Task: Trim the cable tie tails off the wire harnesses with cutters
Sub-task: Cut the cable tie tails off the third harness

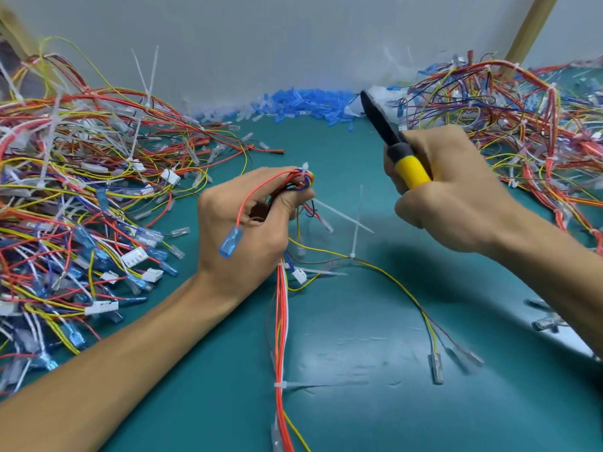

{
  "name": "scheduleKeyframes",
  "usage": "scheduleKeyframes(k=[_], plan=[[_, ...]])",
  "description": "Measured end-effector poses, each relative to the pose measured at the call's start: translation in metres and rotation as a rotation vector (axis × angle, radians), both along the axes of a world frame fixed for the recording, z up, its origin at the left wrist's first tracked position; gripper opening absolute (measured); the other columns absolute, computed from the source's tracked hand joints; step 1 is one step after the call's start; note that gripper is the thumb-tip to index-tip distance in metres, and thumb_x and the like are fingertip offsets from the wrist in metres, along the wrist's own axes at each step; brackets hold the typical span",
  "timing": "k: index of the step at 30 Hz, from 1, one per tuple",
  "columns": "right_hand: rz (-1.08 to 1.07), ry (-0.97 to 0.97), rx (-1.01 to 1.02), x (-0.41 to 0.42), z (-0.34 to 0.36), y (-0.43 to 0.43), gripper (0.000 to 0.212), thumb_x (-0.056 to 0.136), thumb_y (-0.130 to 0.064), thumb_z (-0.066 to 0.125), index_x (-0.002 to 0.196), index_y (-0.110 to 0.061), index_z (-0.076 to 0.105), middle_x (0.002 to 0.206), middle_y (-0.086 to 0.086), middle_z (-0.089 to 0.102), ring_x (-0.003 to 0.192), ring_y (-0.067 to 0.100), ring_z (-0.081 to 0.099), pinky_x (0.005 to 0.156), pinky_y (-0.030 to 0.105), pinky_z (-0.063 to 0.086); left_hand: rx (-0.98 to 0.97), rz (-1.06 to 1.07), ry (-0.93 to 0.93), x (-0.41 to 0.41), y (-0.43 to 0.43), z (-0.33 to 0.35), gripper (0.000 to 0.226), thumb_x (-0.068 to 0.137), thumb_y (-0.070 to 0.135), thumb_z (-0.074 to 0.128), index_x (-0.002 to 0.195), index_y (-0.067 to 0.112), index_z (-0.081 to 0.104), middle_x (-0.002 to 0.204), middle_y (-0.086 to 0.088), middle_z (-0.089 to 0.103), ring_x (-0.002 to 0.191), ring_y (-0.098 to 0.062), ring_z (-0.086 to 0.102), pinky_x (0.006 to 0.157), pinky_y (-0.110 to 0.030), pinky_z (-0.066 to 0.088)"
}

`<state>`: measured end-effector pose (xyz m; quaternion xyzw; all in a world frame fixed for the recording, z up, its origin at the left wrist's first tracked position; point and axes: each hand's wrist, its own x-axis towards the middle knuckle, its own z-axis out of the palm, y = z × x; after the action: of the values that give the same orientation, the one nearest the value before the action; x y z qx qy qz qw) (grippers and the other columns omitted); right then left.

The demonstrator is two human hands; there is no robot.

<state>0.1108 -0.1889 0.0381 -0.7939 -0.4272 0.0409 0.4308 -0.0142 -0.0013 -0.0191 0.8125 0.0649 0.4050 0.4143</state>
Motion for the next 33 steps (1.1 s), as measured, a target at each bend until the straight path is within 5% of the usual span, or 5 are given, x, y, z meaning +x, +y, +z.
scheduleKeyframes(k=[10,21,27,31,33], plan=[[0.117,0.411,0.196,0.004,0.0,0.0,0.03,0.043,0.003,0.048,0.067,-0.009,0.033,0.057,0.008,0.028,0.049,0.02,0.024,0.05,0.024,0.023,0.032,0.055,-0.045,-0.002,-0.003,0.009,0.011,0.095,0.015,0.076,0.092,0.022,0.069,0.078,0.021,0.064,0.064,-0.018,0.068,0.057,-0.007,0.042],[-0.052,-0.329,-0.038,0.005,-0.021,0.006,0.021,0.066,-0.018,0.058,0.086,-0.016,0.051,0.071,-0.009,0.046,0.066,0.018,0.037,0.057,0.033,0.031,-0.238,-0.042,0.015,-0.001,0.005,0.005,0.009,0.102,0.031,0.066,0.094,0.027,0.067,0.08,-0.003,0.074,0.048,-0.003,0.057,0.043,-0.021,0.045],[-0.049,-0.377,-0.062,0.007,-0.023,0.005,0.02,0.073,-0.019,0.068,0.087,-0.015,0.054,0.074,-0.008,0.051,0.069,0.021,0.045,0.061,0.037,0.038,-0.332,-0.161,0.016,-0.002,0.008,0.006,0.032,0.099,0.047,0.06,0.091,0.017,0.068,0.082,-0.003,0.076,0.056,-0.037,0.054,0.048,-0.04,0.05],[-0.02,-0.203,0.233,-0.008,-0.021,0.009,0.009,0.09,-0.021,0.074,0.097,-0.016,0.069,0.076,-0.009,0.064,0.065,0.013,0.058,0.059,0.026,0.045,-0.353,-0.192,0.057,0.0,0.007,0.006,0.031,0.096,0.046,0.063,0.099,0.016,0.071,0.087,-0.005,0.078,0.067,-0.017,0.067,0.059,-0.038,0.053],[-0.025,-0.195,0.345,-0.018,-0.02,0.011,0.007,0.093,-0.022,0.072,0.099,-0.018,0.071,0.078,-0.004,0.068,0.063,0.018,0.061,0.058,0.03,0.05,-0.312,-0.218,0.089,-0.001,0.005,0.004,0.03,0.096,0.044,0.066,0.107,0.016,0.07,0.091,-0.004,0.079,0.067,-0.026,0.072,0.058,-0.041,0.058]])
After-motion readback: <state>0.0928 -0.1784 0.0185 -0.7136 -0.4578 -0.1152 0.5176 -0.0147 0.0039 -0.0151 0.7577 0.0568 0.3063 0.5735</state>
